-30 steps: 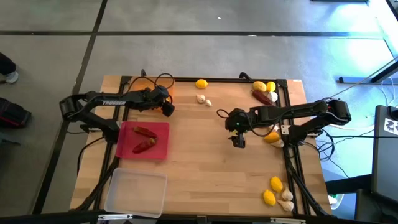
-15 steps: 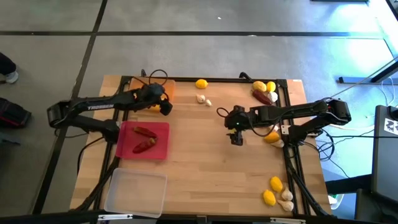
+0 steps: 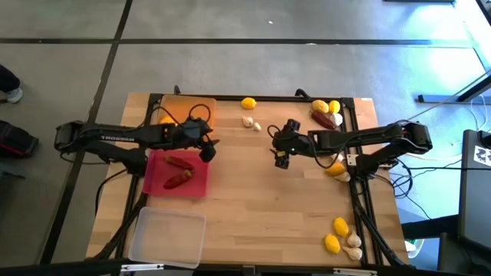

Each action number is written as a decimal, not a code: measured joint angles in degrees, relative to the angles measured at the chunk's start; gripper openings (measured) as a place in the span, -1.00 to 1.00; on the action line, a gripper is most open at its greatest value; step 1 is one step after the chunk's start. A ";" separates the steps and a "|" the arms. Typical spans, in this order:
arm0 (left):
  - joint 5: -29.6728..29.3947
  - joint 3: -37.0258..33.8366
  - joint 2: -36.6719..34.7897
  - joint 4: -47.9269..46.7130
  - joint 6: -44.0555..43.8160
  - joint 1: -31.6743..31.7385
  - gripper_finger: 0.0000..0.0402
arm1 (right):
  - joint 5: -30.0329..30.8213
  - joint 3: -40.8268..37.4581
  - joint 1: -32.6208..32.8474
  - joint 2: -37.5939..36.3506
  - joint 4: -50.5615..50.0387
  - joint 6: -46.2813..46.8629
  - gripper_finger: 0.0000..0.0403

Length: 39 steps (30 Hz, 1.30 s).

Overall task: Sort produce into baskets
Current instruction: Put the garlic into the transparent bin

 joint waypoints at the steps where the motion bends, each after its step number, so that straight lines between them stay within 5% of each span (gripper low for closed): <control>1: 0.00 0.00 0.02 0.13 -0.67 -0.45 0.24 | 0.00 0.00 -0.16 0.37 0.82 -0.77 0.57; 28: -0.13 0.00 0.02 4.23 -0.90 -2.56 0.24 | -14.55 0.00 -20.86 26.37 33.77 0.47 0.56; 39: -0.13 -0.02 0.02 4.19 -1.36 -2.65 0.24 | -15.42 0.00 -22.26 29.88 38.24 0.28 0.14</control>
